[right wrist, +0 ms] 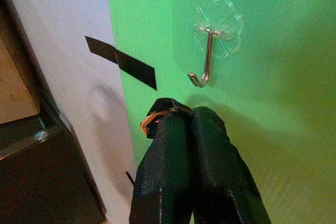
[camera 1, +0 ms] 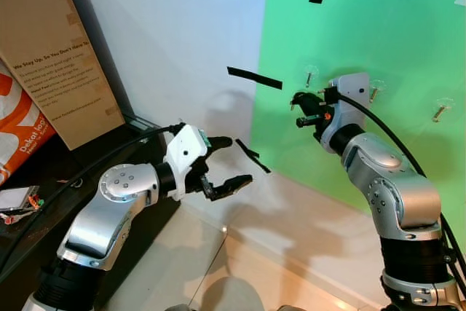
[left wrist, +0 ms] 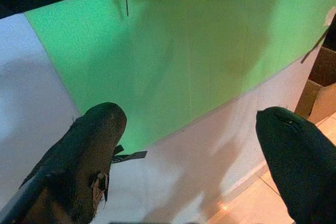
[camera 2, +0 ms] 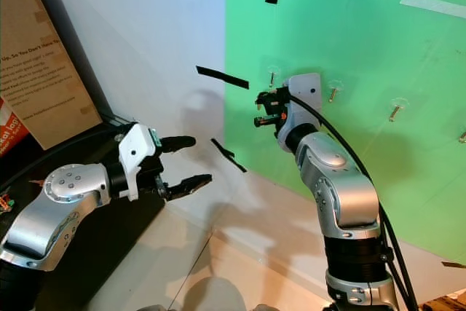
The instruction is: Hang keys on a hook
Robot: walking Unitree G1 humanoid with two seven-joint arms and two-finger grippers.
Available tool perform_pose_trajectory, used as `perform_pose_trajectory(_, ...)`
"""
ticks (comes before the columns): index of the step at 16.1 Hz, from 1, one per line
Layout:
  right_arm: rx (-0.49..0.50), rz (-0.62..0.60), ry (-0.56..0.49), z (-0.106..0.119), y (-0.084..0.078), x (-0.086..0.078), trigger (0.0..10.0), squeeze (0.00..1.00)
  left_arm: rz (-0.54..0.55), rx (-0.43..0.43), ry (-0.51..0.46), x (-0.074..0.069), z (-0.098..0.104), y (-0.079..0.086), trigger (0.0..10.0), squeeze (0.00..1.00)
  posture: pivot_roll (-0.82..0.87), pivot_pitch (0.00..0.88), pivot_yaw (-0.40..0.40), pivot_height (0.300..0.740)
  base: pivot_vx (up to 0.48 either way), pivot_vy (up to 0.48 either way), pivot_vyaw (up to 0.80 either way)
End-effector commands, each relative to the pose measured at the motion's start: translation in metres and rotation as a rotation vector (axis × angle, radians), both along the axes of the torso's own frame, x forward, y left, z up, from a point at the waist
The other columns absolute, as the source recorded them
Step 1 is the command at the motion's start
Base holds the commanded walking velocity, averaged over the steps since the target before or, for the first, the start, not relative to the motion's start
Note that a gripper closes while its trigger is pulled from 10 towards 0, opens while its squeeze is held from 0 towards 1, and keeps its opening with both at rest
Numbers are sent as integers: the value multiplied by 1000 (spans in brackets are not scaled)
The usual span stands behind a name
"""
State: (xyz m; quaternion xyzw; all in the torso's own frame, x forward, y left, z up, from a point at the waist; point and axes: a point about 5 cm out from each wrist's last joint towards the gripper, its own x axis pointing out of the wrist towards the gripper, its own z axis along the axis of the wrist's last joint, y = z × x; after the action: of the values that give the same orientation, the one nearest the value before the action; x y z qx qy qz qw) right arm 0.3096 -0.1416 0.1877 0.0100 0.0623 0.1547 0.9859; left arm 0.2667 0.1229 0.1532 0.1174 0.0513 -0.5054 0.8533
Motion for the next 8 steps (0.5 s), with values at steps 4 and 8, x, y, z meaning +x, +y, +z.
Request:
perform_pose_trajectory(4, -6, 16, -26, 8, -3, -6, 10000, 0, -12, 6, -15, 0, 3, -3, 10000, 0, -53, 0, -2, 740, 0, 0, 0)
perform_pose_trajectory(8, -517, 319, 314, -47, -18, -48, 10000, 0, -21, 7, -4, 0, 1, -4, 10000, 0, -62, 0, 2, 740, 0, 0, 0)
